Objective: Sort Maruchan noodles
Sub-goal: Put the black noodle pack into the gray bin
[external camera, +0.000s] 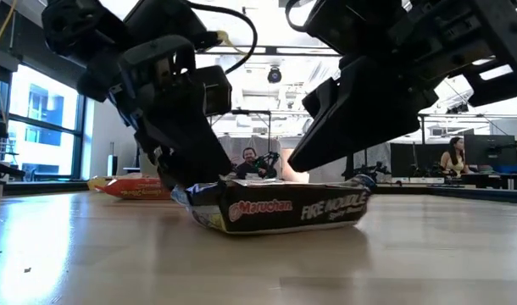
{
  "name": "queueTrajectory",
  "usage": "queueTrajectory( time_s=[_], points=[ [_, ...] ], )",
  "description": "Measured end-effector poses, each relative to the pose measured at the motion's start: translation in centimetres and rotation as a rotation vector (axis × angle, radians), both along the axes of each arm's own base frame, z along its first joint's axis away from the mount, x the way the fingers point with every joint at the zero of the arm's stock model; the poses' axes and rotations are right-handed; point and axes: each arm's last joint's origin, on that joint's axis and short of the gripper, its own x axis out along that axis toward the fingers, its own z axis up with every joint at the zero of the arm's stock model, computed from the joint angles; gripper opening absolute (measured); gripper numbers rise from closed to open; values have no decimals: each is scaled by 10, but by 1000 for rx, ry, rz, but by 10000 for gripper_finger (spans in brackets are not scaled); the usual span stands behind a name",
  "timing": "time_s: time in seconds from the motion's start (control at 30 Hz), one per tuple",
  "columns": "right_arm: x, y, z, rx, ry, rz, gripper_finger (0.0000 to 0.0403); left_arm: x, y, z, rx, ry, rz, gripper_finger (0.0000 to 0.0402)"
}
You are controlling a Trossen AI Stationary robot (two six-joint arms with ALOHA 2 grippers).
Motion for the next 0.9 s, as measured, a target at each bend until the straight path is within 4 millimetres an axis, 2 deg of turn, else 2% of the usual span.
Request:
queueTrajectory(
  time_s=[0.13, 0.23, 0.43, 0.67, 0.77, 0.9],
  points=[
    [0, 0, 0, -10, -4, 9, 0, 1, 0, 1, 20, 3, -25, 207],
    [0, 0, 0, -15, -4, 12, 0, -1, 0, -1, 42, 21, -41, 186],
    [0, 0, 0, -22, -6, 18, 0, -1, 0, -1, 67, 11, -64, 120],
    [-1, 2, 0, -23, -6, 22, 0, 0, 0, 0, 82, -3, -77, 26],
    [-5, 7, 8, -19, -24, 36, 0, -1, 0, -1, 82, -2, -77, 5],
    [-20, 16, 29, -64, -43, 14, 0, -1, 0, -1, 79, 0, -80, 7]
  ],
)
